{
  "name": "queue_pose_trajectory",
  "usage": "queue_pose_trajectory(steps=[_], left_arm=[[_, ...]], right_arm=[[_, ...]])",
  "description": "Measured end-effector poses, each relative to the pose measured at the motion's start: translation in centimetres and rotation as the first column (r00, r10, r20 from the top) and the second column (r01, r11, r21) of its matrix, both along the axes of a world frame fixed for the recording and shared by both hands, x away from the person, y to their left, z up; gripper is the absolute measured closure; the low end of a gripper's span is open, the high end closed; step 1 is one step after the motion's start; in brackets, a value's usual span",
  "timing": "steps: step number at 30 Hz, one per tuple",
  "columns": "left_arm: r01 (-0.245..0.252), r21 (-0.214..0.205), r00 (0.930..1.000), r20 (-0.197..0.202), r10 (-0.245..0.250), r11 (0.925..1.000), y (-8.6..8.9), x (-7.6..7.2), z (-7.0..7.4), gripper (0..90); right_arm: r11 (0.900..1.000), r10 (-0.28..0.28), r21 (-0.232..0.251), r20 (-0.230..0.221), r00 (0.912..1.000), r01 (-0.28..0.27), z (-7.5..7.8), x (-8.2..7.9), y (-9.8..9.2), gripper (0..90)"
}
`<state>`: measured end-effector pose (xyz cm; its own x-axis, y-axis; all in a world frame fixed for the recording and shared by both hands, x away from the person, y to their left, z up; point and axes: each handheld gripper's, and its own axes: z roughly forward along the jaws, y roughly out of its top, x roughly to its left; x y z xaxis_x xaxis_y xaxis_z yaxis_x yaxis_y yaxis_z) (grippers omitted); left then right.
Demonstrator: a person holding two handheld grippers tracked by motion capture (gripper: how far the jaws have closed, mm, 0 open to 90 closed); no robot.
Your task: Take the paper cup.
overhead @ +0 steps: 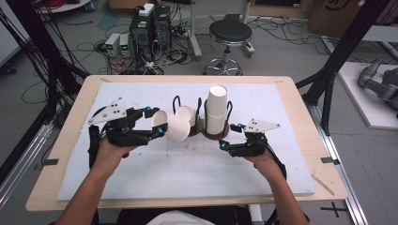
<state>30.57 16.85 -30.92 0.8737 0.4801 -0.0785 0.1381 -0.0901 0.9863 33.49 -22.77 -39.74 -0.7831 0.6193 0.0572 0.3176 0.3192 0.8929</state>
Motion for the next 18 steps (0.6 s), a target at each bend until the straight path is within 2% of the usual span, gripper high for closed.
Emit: queue_pose_trajectory(steps=[7, 18], left_arm=[[-0.01, 0.007, 0.9999, -0.011, 0.01, 0.9999, 0.53, 0.29, -0.13, 35.9], [0.011, 0.025, 0.9999, -0.01, -0.011, 0.9996, 0.06, -0.04, -0.11, 35.8]], right_arm=[[1.0, -0.009, -0.002, 0.003, 1.0, 0.009, -0.09, -0.29, -0.51, 21.9], [0.9999, -0.016, -0.005, 0.01, 0.9998, 0.016, -0.09, -0.56, -0.74, 21.9]])
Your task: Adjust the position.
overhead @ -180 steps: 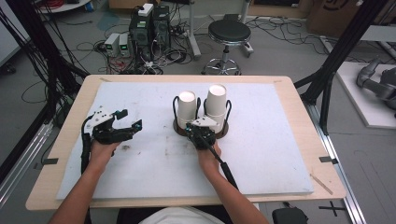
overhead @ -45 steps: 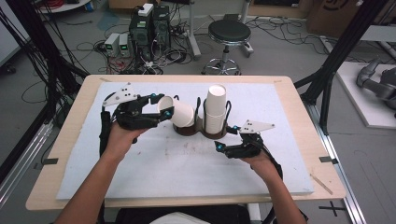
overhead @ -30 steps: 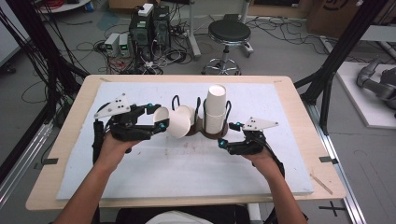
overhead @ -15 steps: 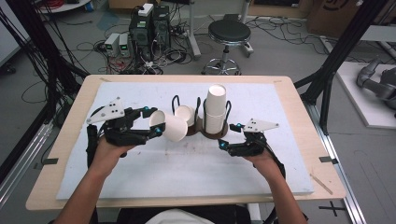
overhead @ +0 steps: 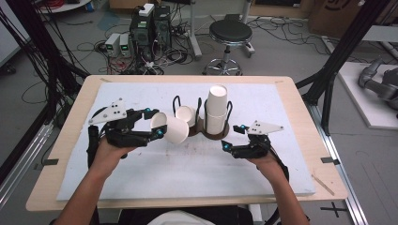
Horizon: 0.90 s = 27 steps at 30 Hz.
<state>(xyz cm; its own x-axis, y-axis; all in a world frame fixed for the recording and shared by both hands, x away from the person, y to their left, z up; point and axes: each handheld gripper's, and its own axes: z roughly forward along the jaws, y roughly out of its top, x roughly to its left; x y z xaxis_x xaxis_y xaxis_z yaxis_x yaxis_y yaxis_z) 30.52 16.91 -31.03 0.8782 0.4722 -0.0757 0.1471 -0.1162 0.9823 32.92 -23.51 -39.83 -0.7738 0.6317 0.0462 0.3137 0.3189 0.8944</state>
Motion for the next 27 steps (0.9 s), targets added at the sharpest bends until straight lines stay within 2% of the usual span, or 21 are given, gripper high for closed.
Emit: queue_pose_trajectory(steps=[4, 8, 12, 13, 16, 17, 18, 24, 25, 26, 27], left_arm=[[0.015, 0.01, 0.9999, -0.007, -0.015, 0.9998, -0.2, 0.0, -0.2, 35.8], [0.018, 0.029, 0.9998, -0.013, -0.018, 0.9994, -0.3, 0.0, -0.6, 35.8], [0.026, 0.047, 0.9995, -0.022, -0.025, 0.9986, -0.5, 0.1, -1.1, 35.8], [0.028, 0.051, 0.9993, -0.026, -0.027, 0.9983, -0.7, 0.1, -1.3, 35.8], [0.036, 0.07, 0.9989, -0.032, -0.034, 0.9969, -1.1, 0.2, -1.6, 35.8], [0.044, 0.075, 0.9984, -0.039, -0.041, 0.9962, -1.4, 0.2, -1.9, 35.7], [0.053, 0.081, 0.9979, -0.041, -0.05, 0.9952, -1.6, 0.2, -2.1, 35.7], [0.081, 0.094, 0.9955, -0.055, -0.076, 0.9923, -2.5, -0.1, -2.9, 35.7], [0.087, 0.1, 0.9953, -0.052, -0.082, 0.9912, -2.6, -0.1, -2.9, 35.7], [0.087, 0.1, 0.9953, -0.052, -0.082, 0.9912, -2.6, -0.1, -2.9, 35.7], [0.093, 0.098, 0.9948, -0.051, -0.088, 0.9908, -2.8, -0.1, -3.0, 35.7]], right_arm=[[1.0, 0.002, 0.006, 0.004, 1.0, -0.002, 0.0, 0.0, 0.1, 21.9], [0.9991, 0.034, 0.024, 0.007, 0.9994, -0.034, 0.2, -0.1, 0.4, 21.9], [0.9943, 0.102, 0.03, 0.017, 0.9946, -0.103, 0.3, -0.3, 0.9, 22.0], [0.9895, 0.14, 0.032, 0.031, 0.9897, -0.141, 0.4, -0.5, 1.2, 22.0], [0.9829, 0.18, 0.032, 0.047, 0.9826, -0.181, 0.5, -0.7, 1.4, 22.0], [0.9751, 0.218, 0.026, 0.062, 0.974, -0.22, 0.6, -0.9, 1.6, 22.0], [0.9726, 0.229, 0.026, 0.071, 0.9708, -0.231, 0.6, -0.9, 1.6, 22.0], [0.947, 0.3, 0.084, 0.114, 0.9471, -0.31, 1.0, -1.8, 2.3, 23.7], [0.9394, 0.318, 0.097, 0.112, 0.9415, -0.329, 1.1, -1.9, 2.4, 24.9], [0.9394, 0.318, 0.097, 0.112, 0.9415, -0.329, 1.1, -1.9, 2.4, 24.9], [0.9311, 0.335, 0.12, 0.092, 0.9377, -0.344, 1.2, -1.9, 2.8, 22.1]])
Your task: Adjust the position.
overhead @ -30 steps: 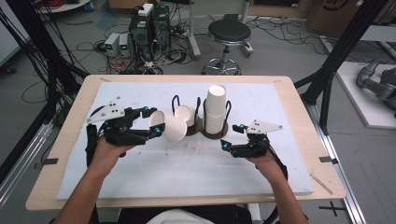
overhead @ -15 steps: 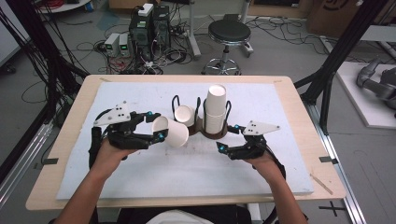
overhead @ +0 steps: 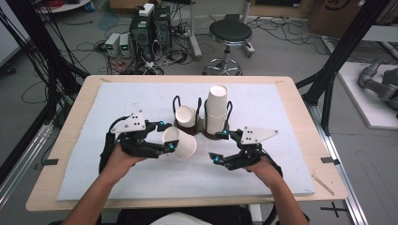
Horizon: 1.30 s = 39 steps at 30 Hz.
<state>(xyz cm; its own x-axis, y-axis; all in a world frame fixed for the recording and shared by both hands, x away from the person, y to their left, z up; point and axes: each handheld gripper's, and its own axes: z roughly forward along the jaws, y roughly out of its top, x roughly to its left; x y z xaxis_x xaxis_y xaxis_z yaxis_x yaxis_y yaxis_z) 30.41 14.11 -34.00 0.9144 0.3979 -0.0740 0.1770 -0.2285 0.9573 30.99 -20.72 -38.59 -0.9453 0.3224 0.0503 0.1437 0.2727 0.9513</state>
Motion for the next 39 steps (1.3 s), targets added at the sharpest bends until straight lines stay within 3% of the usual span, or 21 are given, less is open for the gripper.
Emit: queue_pose_trajectory(steps=[1, 2, 17, 24, 30, 32, 34, 39], left_arm=[[0.005, 0.001, 1.0, 0.002, -0.005, 1.0, -0.1, 0.0, 0.0, 35.7], [0.012, 0.0, 0.9999, 0.002, -0.012, 0.9999, -0.3, -0.1, -0.1, 35.7], [0.112, 0.002, 0.9938, -0.001, -0.112, 0.9938, -2.5, -0.5, -0.9, 35.7], [0.148, -0.018, 0.989, -0.002, -0.148, 0.9889, -3.2, -0.8, -1.1, 35.7], [0.145, -0.019, 0.9892, -0.017, -0.145, 0.9893, -3.2, -0.7, -1.2, 35.8], [0.143, -0.009, 0.9896, -0.018, -0.143, 0.9897, -3.2, -0.6, -1.3, 35.2], [0.149, -0.003, 0.9889, 0.008, -0.148, 0.9889, -3.1, -0.6, -1.3, 34.6], [0.161, 0.005, 0.9869, -0.01, -0.161, 0.9869, -3.0, -0.3, -1.5, 29.5]], right_arm=[[1.0, 0.0, 0.0, 0.0, 1.0, 0.0, 0.0, 0.0, 0.0, 22.1], [0.9998, 0.004, 0.018, -0.035, 0.9994, -0.003, 0.1, 0.1, 0.5, 18.5], [0.9973, 0.073, -0.006, -0.023, 0.9971, -0.073, -0.7, 0.1, 4.0, 18.5], [0.9902, 0.119, -0.074, -0.004, 0.9929, -0.119, -1.8, 0.0, 5.7, 20.0], [0.9871, 0.129, -0.099, 0.029, 0.9913, -0.125, -1.6, 0.0, 5.5, 25.4], [0.9836, 0.136, -0.125, 0.042, 0.9898, -0.13, -1.5, 0.2, 5.4, 26.8], [0.981, 0.134, -0.148, 0.05, 0.9897, -0.125, -1.4, 0.2, 5.3, 26.9], [0.9694, 0.144, -0.208, 0.048, 0.9884, -0.131, -1.0, 0.3, 5.4, 26.9]])
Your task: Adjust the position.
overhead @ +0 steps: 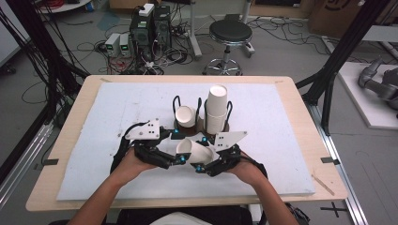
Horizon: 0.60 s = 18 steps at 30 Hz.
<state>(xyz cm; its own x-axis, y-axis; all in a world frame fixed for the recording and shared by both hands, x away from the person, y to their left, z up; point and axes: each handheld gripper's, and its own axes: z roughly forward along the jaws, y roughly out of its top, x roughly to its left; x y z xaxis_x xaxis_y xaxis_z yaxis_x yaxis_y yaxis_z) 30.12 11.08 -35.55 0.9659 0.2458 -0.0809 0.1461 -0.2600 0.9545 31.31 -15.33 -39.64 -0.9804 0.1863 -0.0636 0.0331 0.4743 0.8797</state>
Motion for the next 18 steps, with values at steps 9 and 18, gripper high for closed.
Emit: queue_pose_trajectory(steps=[9, 18], left_arm=[[0.047, 0.018, 0.9984, -0.031, -0.047, 0.9987, -0.3, 0.3, -0.9, 33.9], [0.048, -0.084, 0.9981, -0.036, -0.051, 0.9953, 0.9, 0.4, -0.3, 35.7]], right_arm=[[0.9996, 0.027, -0.002, -0.022, 0.9994, -0.027, 0.2, -0.1, -0.1, 26.4], [0.9936, 0.001, 0.112, -0.113, 0.9936, 0.012, 0.2, -0.2, -1.1, 18.9]])
